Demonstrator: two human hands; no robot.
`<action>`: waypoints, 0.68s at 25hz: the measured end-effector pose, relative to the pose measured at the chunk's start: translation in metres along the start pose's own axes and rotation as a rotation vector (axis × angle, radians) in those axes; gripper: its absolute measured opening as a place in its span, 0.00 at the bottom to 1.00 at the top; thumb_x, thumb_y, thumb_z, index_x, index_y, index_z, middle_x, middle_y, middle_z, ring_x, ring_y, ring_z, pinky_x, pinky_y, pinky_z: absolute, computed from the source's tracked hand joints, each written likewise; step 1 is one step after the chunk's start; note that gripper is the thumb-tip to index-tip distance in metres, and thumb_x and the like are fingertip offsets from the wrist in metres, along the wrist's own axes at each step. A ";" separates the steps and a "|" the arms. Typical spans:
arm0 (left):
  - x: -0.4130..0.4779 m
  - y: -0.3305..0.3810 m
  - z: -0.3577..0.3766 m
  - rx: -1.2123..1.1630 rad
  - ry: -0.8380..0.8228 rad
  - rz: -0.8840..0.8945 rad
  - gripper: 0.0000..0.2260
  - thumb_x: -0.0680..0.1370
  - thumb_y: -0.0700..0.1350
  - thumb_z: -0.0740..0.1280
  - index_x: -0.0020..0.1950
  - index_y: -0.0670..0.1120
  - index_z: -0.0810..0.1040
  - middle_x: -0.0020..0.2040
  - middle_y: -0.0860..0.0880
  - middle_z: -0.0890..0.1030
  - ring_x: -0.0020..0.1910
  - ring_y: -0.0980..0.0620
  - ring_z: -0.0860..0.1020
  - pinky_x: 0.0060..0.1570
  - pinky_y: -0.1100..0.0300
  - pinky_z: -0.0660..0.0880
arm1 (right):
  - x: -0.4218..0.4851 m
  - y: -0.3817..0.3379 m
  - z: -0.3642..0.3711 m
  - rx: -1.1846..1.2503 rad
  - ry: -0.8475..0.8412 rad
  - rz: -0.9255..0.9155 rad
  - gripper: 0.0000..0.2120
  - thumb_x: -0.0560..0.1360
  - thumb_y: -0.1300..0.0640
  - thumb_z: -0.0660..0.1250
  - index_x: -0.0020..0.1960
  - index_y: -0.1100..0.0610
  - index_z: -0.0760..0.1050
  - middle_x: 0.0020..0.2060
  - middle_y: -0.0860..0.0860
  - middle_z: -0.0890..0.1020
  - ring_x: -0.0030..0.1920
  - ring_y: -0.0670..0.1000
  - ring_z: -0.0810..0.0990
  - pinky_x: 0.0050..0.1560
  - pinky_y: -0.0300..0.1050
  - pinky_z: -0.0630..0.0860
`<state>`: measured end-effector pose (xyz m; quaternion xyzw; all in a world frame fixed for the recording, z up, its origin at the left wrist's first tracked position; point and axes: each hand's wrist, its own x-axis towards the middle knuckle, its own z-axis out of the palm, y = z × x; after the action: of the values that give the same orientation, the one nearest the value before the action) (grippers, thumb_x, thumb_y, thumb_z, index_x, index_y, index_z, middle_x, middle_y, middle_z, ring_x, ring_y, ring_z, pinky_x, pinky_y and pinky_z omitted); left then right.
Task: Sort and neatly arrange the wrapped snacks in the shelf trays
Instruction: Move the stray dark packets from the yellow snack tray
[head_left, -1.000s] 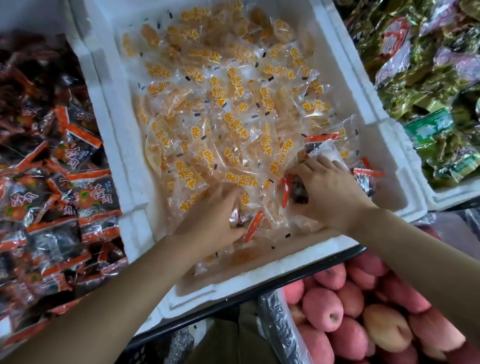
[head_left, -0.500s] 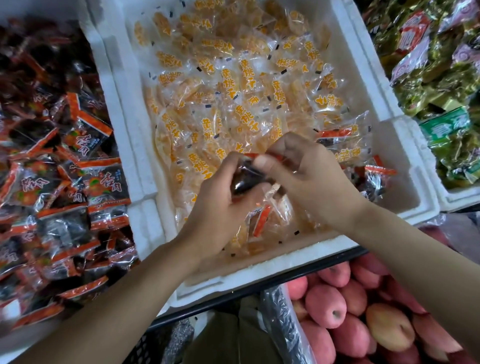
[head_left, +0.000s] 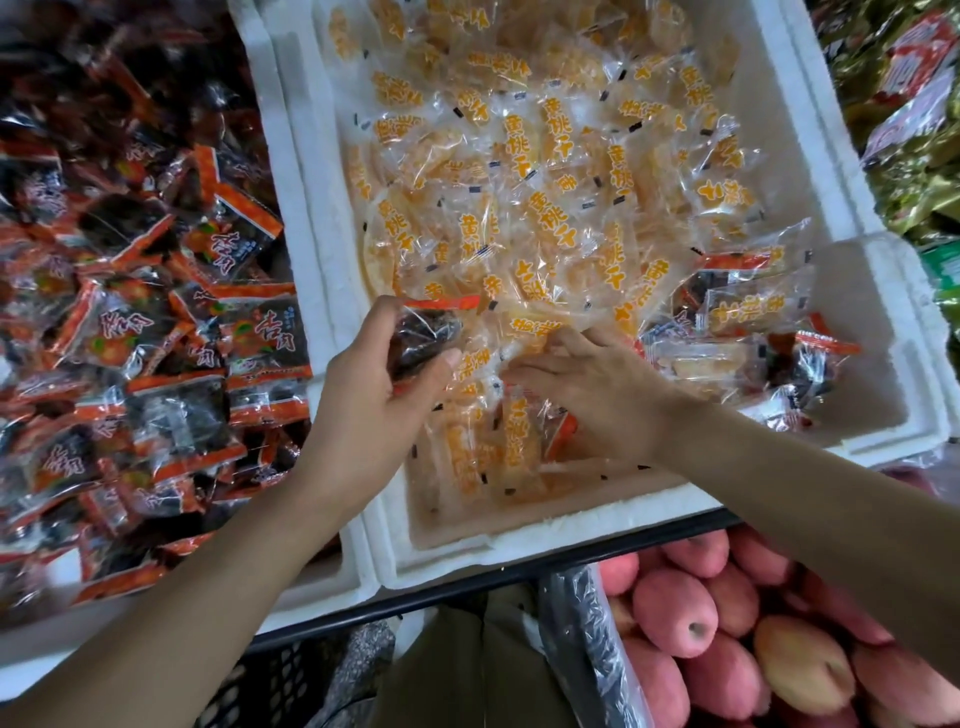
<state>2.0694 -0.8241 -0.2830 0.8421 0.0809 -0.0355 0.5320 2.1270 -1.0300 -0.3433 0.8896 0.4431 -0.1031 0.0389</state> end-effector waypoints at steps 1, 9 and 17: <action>-0.001 0.000 0.000 -0.006 -0.007 0.003 0.09 0.77 0.44 0.67 0.56 0.45 0.72 0.46 0.55 0.82 0.45 0.59 0.81 0.46 0.59 0.79 | 0.003 0.001 0.001 0.003 0.030 -0.025 0.39 0.51 0.55 0.78 0.61 0.49 0.75 0.55 0.44 0.80 0.51 0.54 0.75 0.49 0.46 0.70; -0.004 -0.006 -0.001 -0.025 -0.014 -0.021 0.10 0.77 0.44 0.66 0.58 0.47 0.72 0.47 0.55 0.81 0.45 0.58 0.80 0.46 0.63 0.77 | -0.003 0.014 -0.031 0.353 0.333 0.143 0.15 0.73 0.45 0.62 0.46 0.54 0.81 0.35 0.46 0.79 0.40 0.51 0.77 0.49 0.46 0.75; 0.006 0.016 0.019 -0.370 -0.138 -0.184 0.11 0.81 0.51 0.59 0.60 0.49 0.71 0.55 0.48 0.79 0.53 0.53 0.80 0.53 0.55 0.79 | -0.005 -0.007 -0.080 1.043 0.314 0.377 0.09 0.71 0.49 0.69 0.43 0.55 0.75 0.33 0.50 0.79 0.31 0.47 0.77 0.34 0.42 0.74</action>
<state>2.0781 -0.8475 -0.2783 0.7147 0.1261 -0.1258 0.6764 2.1299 -1.0170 -0.2638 0.8595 0.1680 -0.1659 -0.4534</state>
